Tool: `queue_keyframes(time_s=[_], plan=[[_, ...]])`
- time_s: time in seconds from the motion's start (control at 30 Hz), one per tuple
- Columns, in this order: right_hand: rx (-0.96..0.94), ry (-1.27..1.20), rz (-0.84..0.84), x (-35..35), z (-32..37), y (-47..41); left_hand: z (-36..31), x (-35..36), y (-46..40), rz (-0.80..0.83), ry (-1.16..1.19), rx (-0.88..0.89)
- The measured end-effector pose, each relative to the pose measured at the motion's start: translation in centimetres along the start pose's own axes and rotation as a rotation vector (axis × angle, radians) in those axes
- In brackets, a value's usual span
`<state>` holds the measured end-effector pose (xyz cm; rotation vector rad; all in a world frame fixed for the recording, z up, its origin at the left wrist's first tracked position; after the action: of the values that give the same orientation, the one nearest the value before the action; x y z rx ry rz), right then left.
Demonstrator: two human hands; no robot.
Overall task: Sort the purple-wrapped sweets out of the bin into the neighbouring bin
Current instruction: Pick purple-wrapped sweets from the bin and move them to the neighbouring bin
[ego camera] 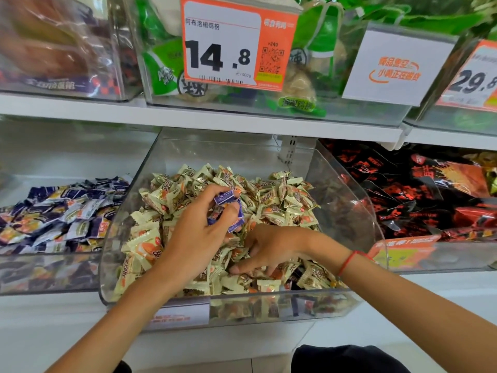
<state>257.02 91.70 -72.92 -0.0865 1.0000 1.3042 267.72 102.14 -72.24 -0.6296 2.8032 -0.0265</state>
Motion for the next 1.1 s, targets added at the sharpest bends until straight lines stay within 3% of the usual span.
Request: queue_keyframes(time_s=[0.23, 0.33, 0.4, 0.47, 0.53, 0.63, 0.7, 0.9, 1.1], plan=[[-0.067, 0.137, -0.111, -4.3, -1.0, 3.4, 0.0, -0.2, 0.0, -0.027, 0.012, 0.020], [-0.055, 0.268, -0.424, -7.0, -2.4, 4.9, 0.1, -0.2, -0.1, -0.028, -0.037, 0.043], [-0.037, 0.493, -0.649, -7.8, -3.4, 5.2, 0.1, -0.1, -0.1, -0.032, -0.066, 0.046], [-0.110, 0.699, -0.762, -7.1, -3.4, 4.9, 0.2, -0.2, -0.1, -0.038, -0.084, 0.048], [-0.236, 0.724, -0.708, -5.2, -2.4, 4.2, 0.2, -0.2, 0.0, -0.049, -0.088, 0.046], [-0.256, 0.555, -0.301, -1.6, -1.8, 2.3, 0.2, -0.2, 0.0, -0.052, -0.079, 0.045], [-0.249, 0.543, -0.135, -0.3, -2.1, 1.2, 0.2, -0.3, 0.0, -0.047, -0.065, 0.039], [-0.229, 0.525, -0.047, 0.2, -2.4, -0.2, 0.3, -0.3, 0.0, -0.024, -0.006, 0.028], [-0.212, 0.165, -0.096, 0.2, -2.8, 0.3, 0.4, -0.3, 0.0, 0.018, -0.010, 0.024]])
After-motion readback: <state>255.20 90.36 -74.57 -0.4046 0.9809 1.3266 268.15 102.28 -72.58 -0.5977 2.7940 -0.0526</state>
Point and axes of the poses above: each hand's wrist, its own y-axis away from the middle knuckle, its own x-axis out of the palm, z = x × y, the point moved 1 cm from there along -y, towards the middle knuckle, and after that the axes turned 13 degrees about -x, right-handed, at the moved point
